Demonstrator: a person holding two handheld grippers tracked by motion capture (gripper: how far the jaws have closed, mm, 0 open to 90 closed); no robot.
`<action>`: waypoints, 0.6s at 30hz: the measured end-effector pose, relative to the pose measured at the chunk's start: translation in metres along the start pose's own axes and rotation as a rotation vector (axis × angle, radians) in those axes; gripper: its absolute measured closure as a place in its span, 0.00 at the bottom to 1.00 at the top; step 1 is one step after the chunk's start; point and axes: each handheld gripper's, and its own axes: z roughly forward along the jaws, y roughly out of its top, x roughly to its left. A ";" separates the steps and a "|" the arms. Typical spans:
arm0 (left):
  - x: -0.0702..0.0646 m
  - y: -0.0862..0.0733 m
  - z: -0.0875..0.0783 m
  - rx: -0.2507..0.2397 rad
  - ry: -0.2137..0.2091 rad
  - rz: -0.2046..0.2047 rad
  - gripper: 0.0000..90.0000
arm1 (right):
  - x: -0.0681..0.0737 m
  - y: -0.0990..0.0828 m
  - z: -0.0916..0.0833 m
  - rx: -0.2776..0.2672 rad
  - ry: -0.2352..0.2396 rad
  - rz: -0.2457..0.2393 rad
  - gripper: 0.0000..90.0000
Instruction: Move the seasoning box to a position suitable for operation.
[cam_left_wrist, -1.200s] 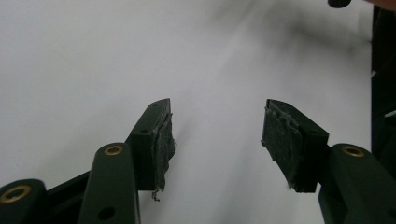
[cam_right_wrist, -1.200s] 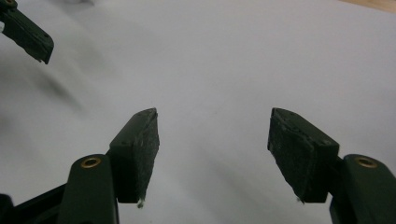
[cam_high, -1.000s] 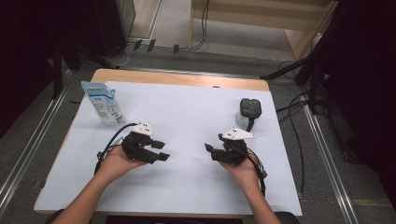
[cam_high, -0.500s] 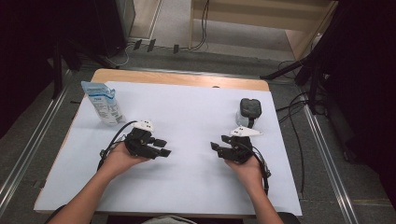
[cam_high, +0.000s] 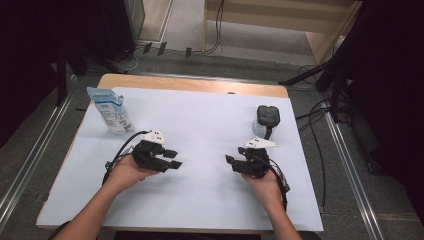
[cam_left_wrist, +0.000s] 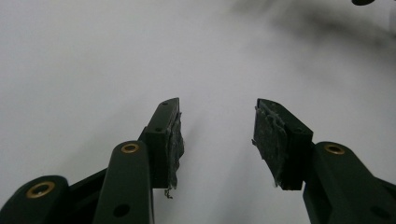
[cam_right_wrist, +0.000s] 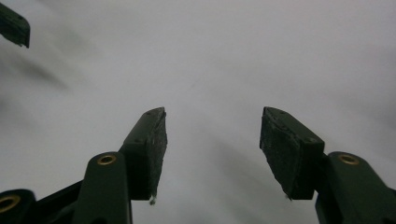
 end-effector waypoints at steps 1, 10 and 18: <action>0.000 0.001 0.001 -0.011 -0.002 -0.007 0.55 | -0.003 0.001 -0.003 -0.023 -0.007 0.007 0.43; 0.002 0.003 0.001 -0.019 -0.021 -0.031 0.53 | -0.016 0.006 -0.007 -0.069 -0.035 0.068 0.30; -0.001 0.004 0.002 -0.010 -0.024 -0.019 0.51 | -0.024 0.014 -0.019 -0.101 -0.081 0.101 0.15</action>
